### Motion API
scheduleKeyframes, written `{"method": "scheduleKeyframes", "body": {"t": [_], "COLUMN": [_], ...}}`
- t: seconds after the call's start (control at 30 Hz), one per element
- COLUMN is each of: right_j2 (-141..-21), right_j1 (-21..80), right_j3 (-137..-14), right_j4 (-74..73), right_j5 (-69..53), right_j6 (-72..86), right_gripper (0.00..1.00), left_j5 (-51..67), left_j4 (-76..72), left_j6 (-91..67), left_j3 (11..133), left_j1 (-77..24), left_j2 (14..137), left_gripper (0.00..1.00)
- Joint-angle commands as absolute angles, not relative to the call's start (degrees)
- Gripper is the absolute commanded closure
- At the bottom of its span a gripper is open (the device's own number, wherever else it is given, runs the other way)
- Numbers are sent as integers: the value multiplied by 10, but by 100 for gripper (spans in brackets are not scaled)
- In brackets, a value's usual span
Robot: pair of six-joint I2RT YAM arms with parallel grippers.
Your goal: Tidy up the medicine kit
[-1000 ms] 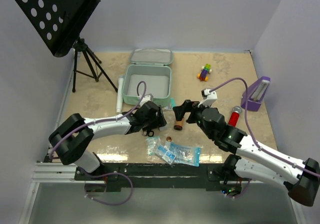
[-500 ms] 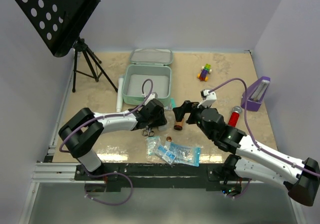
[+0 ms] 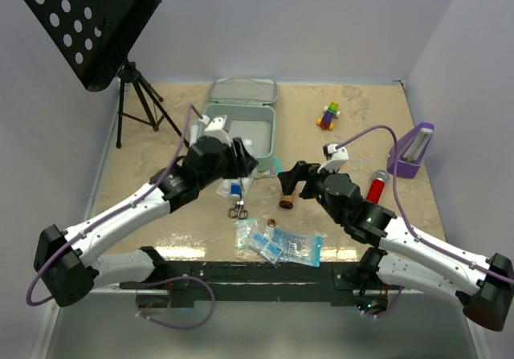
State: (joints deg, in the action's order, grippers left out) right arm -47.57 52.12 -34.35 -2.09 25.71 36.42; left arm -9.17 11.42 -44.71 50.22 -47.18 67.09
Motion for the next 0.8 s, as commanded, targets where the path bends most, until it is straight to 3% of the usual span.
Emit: {"method": "scheduleKeyframes", "body": {"t": [0.0,0.13,0.43,0.77], "right_j2": [-484,-497,-502,-486], "right_j1": [522,523,522,522], "right_j3": [-349,-359,-386,-396], "right_j4": [14,17,-18,-34], "right_j5": [246,235,246,229], "right_j6": [363,359,328,330], "right_gripper": [2,2,2,2], "left_j5": [-24,39,110,125], "left_j4": [141,162,172,165], "left_j6": [-344,-264,-193,-183], "left_j3": [587,696,904,977], "left_j1": [-355,-300,-277,-272], "left_j2": [694,810,1060,1204], "left_gripper": [50,50,55,57]}}
